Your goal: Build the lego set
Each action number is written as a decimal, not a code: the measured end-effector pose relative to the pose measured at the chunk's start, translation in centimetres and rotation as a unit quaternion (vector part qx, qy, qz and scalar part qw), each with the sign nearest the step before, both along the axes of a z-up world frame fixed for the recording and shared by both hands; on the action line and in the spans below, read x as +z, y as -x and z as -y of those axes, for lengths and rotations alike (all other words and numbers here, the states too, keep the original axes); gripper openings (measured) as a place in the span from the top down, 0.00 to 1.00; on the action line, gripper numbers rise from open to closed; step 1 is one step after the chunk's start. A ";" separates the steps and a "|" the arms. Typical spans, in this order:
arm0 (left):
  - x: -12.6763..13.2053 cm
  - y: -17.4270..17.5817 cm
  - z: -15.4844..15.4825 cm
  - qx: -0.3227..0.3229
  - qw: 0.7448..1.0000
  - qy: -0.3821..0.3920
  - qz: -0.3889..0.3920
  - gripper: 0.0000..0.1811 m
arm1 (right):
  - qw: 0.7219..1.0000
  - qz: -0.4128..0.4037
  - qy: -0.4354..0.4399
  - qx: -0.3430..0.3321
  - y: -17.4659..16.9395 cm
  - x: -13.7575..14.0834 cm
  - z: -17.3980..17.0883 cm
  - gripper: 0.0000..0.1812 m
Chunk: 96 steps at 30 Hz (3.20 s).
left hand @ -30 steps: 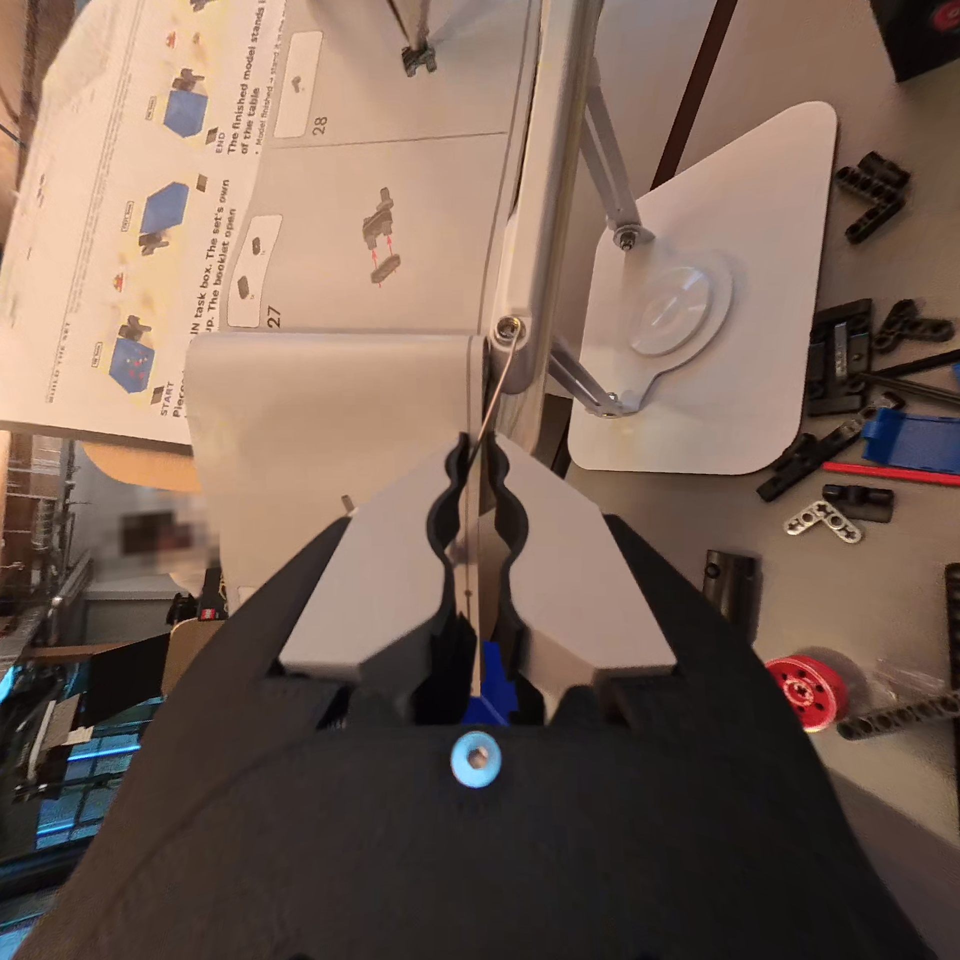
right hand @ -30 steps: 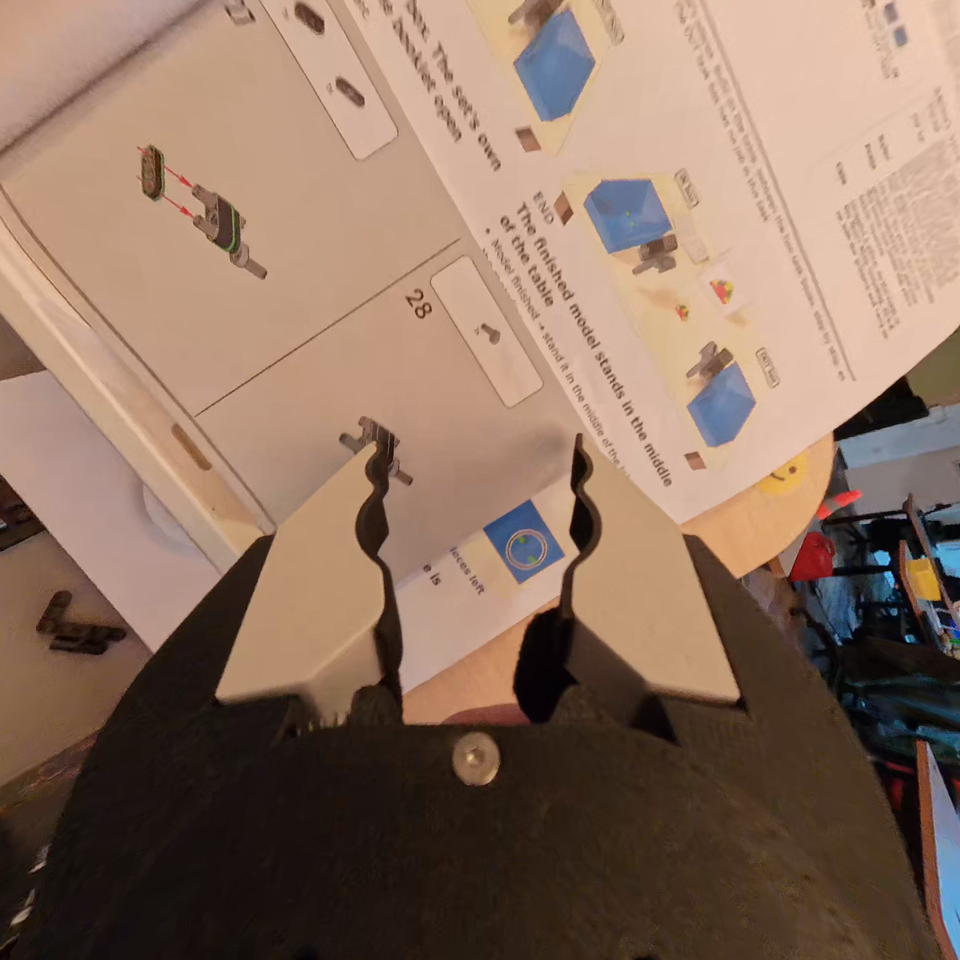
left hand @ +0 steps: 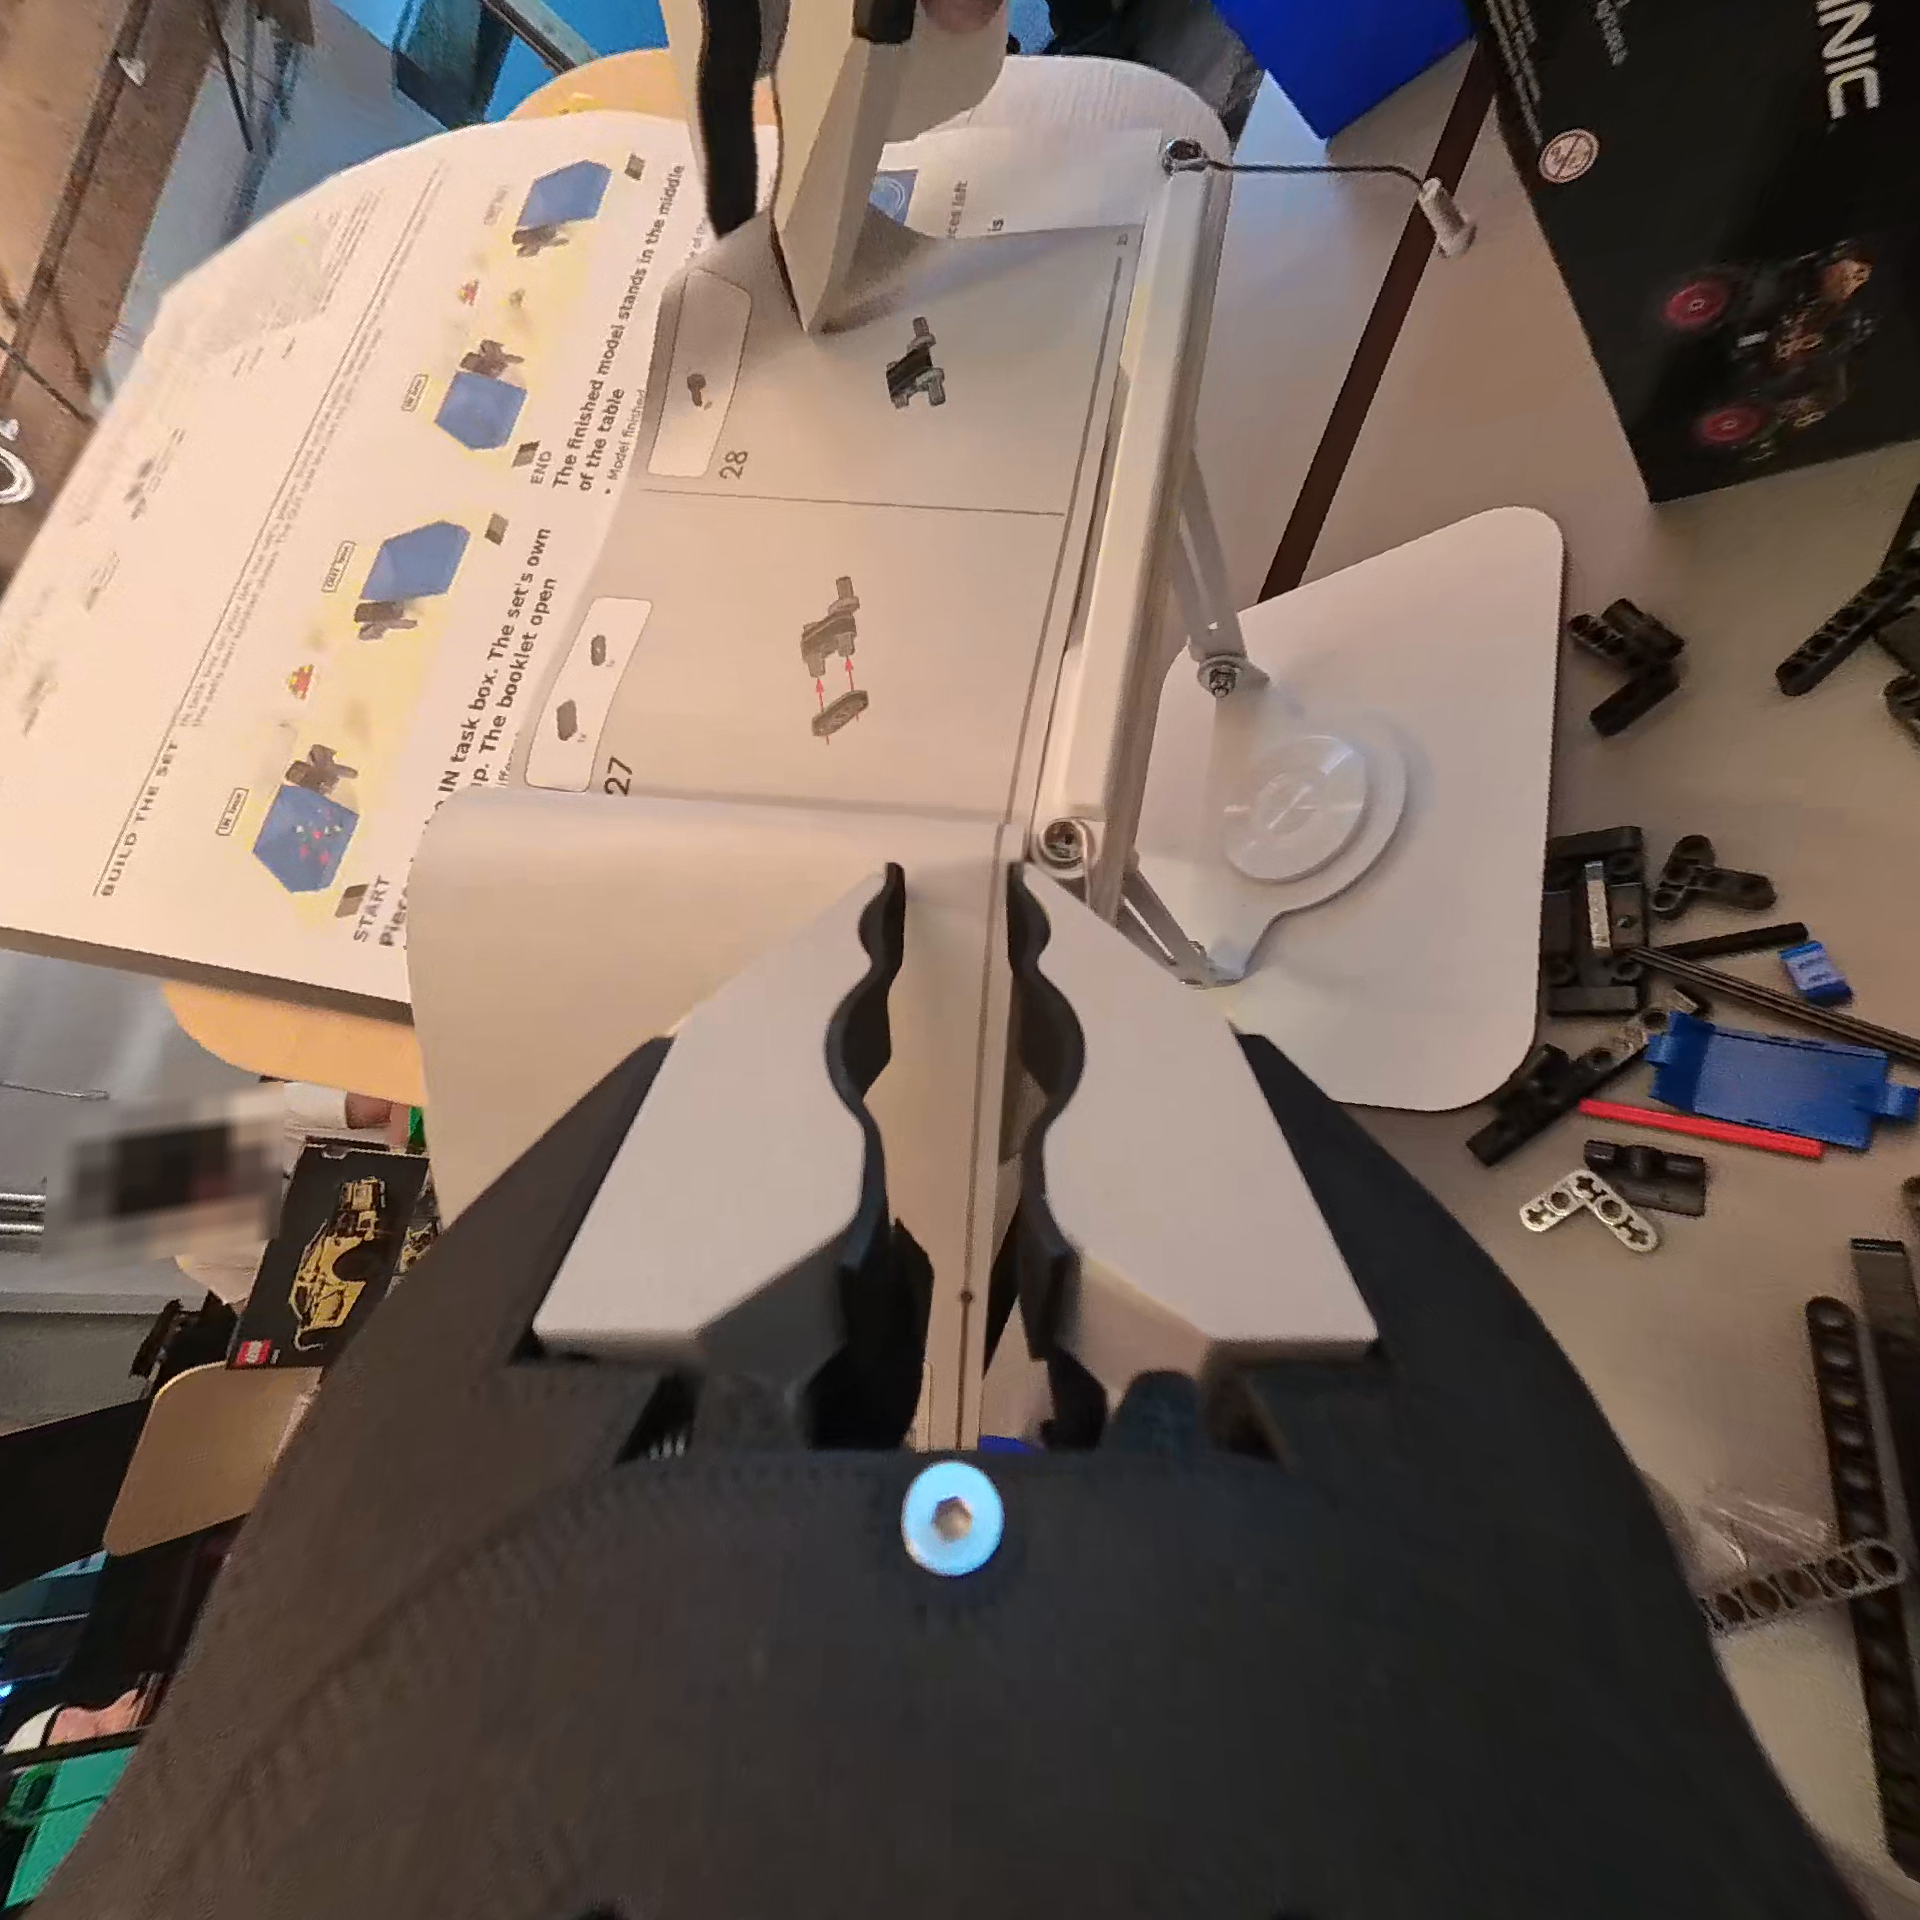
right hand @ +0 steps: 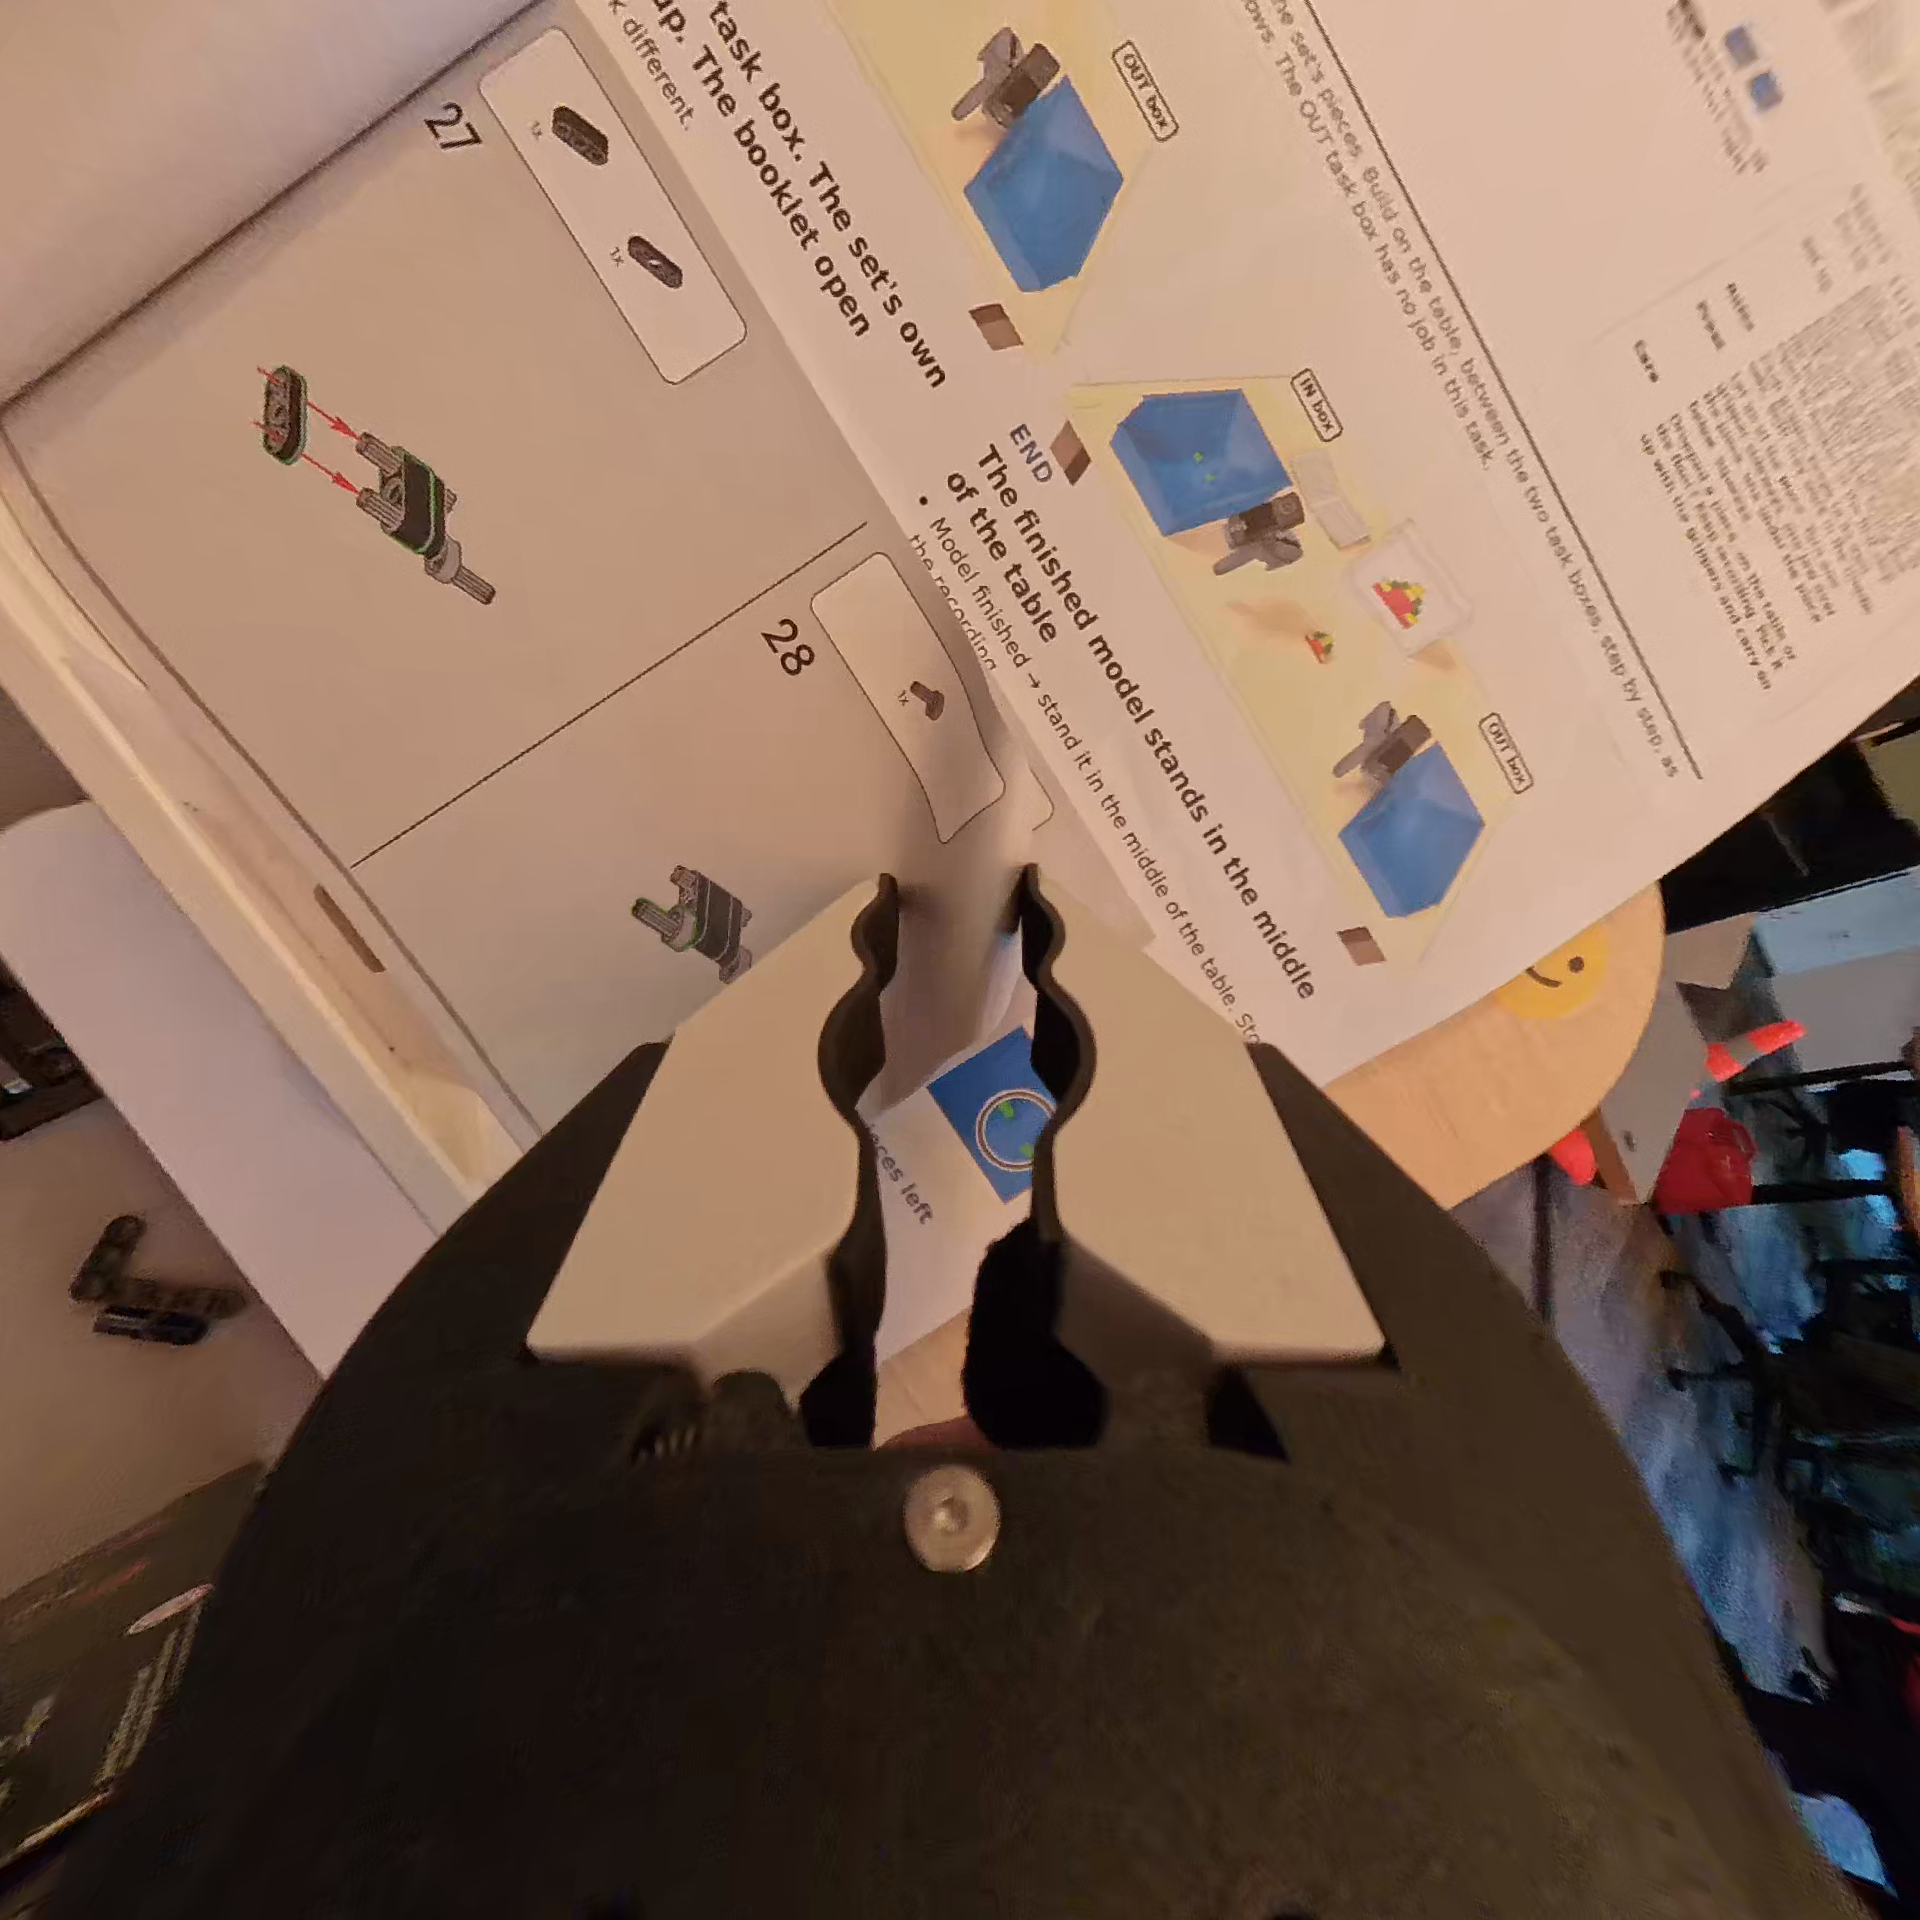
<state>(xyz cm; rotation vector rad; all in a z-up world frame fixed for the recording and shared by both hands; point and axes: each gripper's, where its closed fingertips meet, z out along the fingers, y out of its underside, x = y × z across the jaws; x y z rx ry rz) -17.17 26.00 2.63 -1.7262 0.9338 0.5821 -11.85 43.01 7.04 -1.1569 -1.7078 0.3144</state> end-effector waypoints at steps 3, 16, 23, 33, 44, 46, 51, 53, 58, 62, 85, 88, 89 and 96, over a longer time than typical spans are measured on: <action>-0.1 -0.1 0.0 0.000 1.000 0.001 -0.002 0.90 | 0.999 -0.003 -0.032 -0.004 -0.1 0.3 0.2 0.87; 0.4 -1.1 -1.2 0.001 1.000 0.005 -0.012 0.87 | 0.998 0.008 -0.058 -0.016 -0.8 -0.3 0.0 0.95; 0.0 -1.0 -1.5 0.003 1.000 0.015 -0.013 0.86 | 1.000 -0.018 0.007 -0.017 -0.4 0.5 -0.7 0.74; -0.4 -1.1 -1.6 0.002 1.000 0.015 -0.013 0.86 | 1.000 -0.007 -0.026 -0.003 -0.6 0.4 0.3 0.91; 2.4 -3.2 -0.6 -0.021 0.987 0.000 0.159 0.75 | 0.963 -0.015 0.218 0.158 -0.8 3.6 12.0 1.00; 3.2 -4.1 0.0 -0.042 0.968 0.013 0.245 0.69 | 0.952 -0.026 0.244 0.184 0.2 4.2 14.3 1.00; 5.0 -4.0 1.6 -0.058 0.924 0.018 0.377 0.60 | 0.931 -0.071 0.290 0.210 3.8 5.6 18.4 0.99; 5.2 -3.3 2.2 -0.049 0.922 0.014 0.383 0.62 | 0.925 -0.086 0.300 0.218 5.0 6.1 19.6 0.98; 4.8 -1.7 2.6 -0.038 0.926 0.002 0.377 0.86 | 0.917 -0.102 0.316 0.219 7.3 6.5 21.2 0.89; 5.3 -0.7 2.8 -0.063 0.902 -0.006 0.428 0.97 | 0.911 -0.110 0.327 0.224 7.4 6.4 21.4 0.88; 6.8 0.0 5.2 -0.199 0.787 0.013 0.583 0.95 | 0.856 -0.121 0.395 0.310 4.4 4.2 23.4 1.00; 7.0 0.1 5.4 -0.212 0.775 0.013 0.595 0.94 | 0.848 -0.132 0.402 0.318 4.4 4.3 23.5 1.00; 7.0 0.2 5.5 -0.213 0.774 0.012 0.597 0.94 | 0.849 -0.138 0.401 0.317 4.5 4.3 23.4 1.00; 6.7 1.0 5.5 -0.165 0.831 -0.022 0.531 0.74 | 0.857 -0.156 0.390 0.299 5.2 4.9 23.6 1.00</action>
